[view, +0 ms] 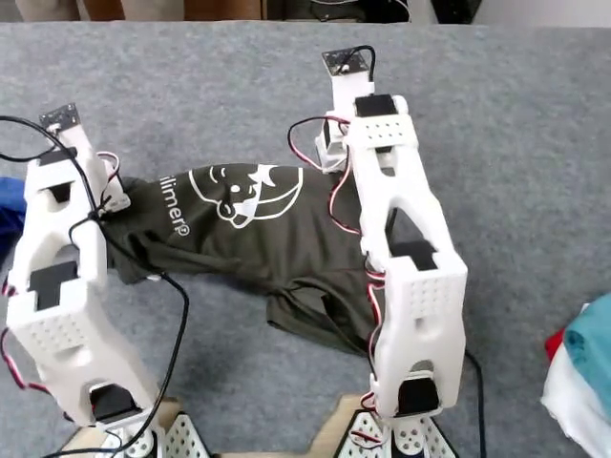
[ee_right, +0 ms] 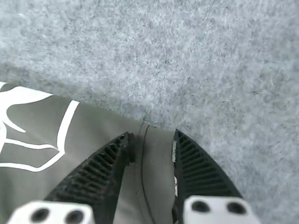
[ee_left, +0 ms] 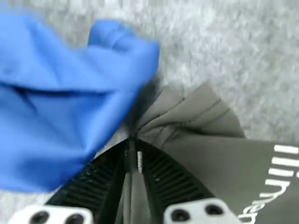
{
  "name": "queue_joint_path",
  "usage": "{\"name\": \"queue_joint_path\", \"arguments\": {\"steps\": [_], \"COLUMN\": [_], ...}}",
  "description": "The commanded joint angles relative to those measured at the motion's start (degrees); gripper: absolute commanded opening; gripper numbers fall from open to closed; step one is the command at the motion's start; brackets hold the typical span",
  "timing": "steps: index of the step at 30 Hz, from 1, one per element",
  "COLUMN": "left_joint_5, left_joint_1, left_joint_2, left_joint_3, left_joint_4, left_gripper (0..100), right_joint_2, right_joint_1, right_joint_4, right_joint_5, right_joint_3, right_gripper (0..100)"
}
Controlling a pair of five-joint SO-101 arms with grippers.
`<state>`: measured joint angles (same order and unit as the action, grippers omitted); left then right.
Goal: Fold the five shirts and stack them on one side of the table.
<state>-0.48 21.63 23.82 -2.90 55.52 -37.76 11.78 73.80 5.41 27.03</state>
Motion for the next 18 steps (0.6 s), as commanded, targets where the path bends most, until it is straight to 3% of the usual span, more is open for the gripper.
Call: {"name": "queue_joint_path", "arguments": {"steps": [1,6,14,18], "left_joint_5": [0.53,0.53,0.53,0.18], "left_joint_1": [0.09,0.0,0.0,-0.7], "left_joint_2": [1.71,3.38,3.47,3.65], "left_joint_3": [6.68,10.55,14.15,17.93], "left_joint_4": [-0.26,-0.26,-0.09,5.45], "left_gripper": [2,2,2,2], "right_joint_2": [-1.27,-4.88,-6.37,-6.55], "right_joint_1": [-0.75,-0.84,-3.47,-5.23], "right_joint_4": [1.76,3.08,3.6,6.33], "right_joint_5": [0.62,0.44,0.53,0.53], "right_joint_3": [5.67,11.12,17.71,21.85], "right_gripper": [12.4,0.3,0.5,0.5]}}
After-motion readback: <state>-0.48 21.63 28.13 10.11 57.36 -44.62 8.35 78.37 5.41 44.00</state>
